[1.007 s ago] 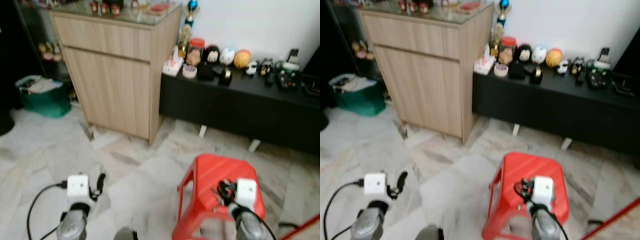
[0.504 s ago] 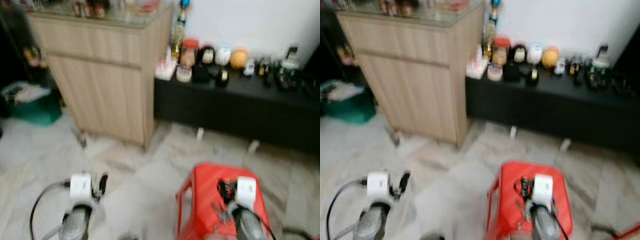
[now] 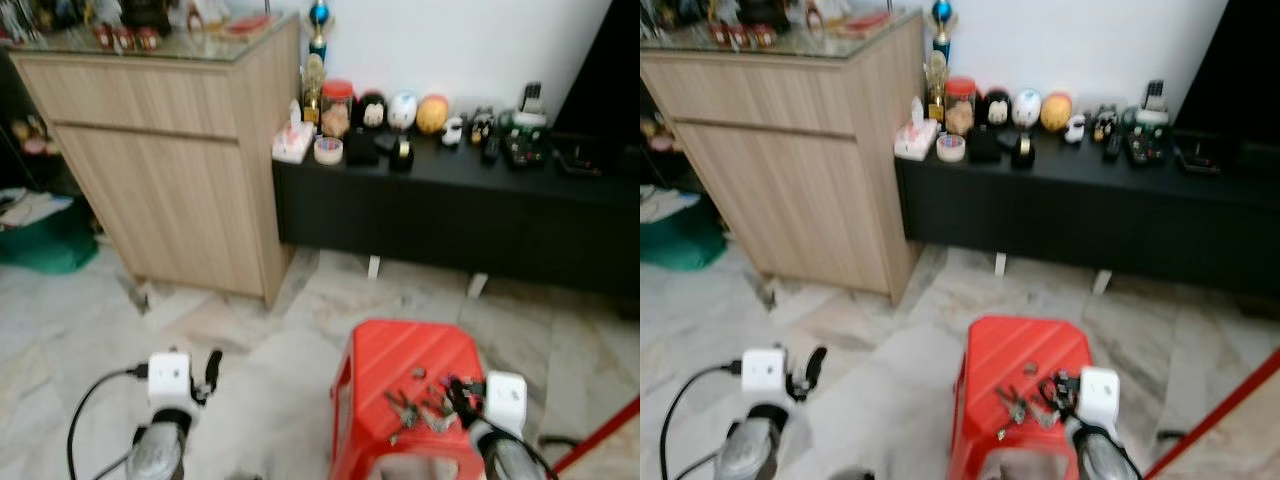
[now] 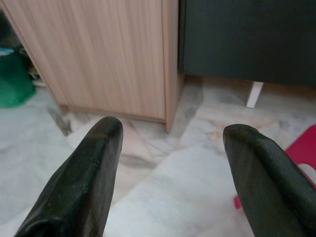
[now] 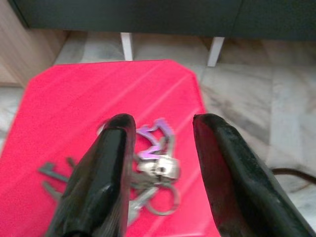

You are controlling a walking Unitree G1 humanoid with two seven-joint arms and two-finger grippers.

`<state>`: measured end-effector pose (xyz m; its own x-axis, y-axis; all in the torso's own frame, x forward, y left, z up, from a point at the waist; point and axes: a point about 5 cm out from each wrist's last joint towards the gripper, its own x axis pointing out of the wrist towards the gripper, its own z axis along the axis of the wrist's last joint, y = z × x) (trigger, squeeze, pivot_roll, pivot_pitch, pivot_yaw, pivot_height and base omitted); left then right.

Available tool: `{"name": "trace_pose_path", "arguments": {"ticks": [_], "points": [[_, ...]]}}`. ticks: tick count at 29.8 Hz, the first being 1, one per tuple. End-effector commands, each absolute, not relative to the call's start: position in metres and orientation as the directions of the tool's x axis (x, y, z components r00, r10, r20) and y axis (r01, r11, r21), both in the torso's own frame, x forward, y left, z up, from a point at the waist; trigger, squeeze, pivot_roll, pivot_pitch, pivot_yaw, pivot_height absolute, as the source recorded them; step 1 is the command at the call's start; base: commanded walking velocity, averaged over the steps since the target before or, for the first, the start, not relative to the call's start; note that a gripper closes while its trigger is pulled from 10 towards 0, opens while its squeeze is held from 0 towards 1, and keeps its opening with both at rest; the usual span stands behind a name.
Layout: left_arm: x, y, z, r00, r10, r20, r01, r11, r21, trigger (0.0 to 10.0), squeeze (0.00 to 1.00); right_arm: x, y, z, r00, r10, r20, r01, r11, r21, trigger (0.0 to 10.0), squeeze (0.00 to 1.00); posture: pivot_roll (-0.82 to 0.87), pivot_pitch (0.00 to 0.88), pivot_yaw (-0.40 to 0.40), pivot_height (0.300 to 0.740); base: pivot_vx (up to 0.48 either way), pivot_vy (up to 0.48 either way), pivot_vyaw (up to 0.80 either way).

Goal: Hang keys on a hook

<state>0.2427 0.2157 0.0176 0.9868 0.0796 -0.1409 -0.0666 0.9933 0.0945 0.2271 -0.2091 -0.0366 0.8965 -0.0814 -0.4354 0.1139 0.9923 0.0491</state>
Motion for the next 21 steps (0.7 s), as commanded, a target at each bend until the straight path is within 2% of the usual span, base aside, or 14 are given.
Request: {"name": "trace_pose_path", "arguments": {"ticks": [1, 7, 12, 21], "points": [[0.241, 0.219, 0.017, 0.985, 0.090, -0.144, -0.076, 0.992, 0.099, 10.0, 0.00, 0.230, -0.205, -0.036, 0.895, -0.064, -0.440, 0.100, 0.993, 0.058, 10.0, 0.00, 0.05, 0.000, -0.065, 0.655, 0.000, 0.000, 0.00], [0.240, 0.219, 0.016, 0.985, 0.098, -0.146, -0.084, 0.992, 0.094, 10.0, 0.00, 0.233, -0.201, -0.034, 0.902, -0.031, -0.430, 0.059, 0.997, 0.053, 10.0, 0.00, 0.05, 0.000, -0.065, 0.655, 0.000, 0.000, 0.00], [0.242, 0.219, 0.017, 0.984, 0.099, -0.146, -0.086, 0.992, 0.092, 10.0, 0.00, 0.235, -0.197, -0.033, 0.904, 0.005, -0.427, 0.027, 0.997, 0.068, 10.0, 0.00, 0.05, 0.000, -0.068, 0.655, 0.000, 0.000, 0.80], [0.242, 0.220, 0.016, 0.983, 0.099, -0.152, -0.086, 0.992, 0.090, 10.0, 0.00, 0.236, -0.195, -0.034, 0.902, 0.015, -0.431, 0.025, 0.996, 0.085, 10.0, 0.00, 0.05, 0.000, -0.066, 0.655, 0.000, 0.000, 0.00]]}}
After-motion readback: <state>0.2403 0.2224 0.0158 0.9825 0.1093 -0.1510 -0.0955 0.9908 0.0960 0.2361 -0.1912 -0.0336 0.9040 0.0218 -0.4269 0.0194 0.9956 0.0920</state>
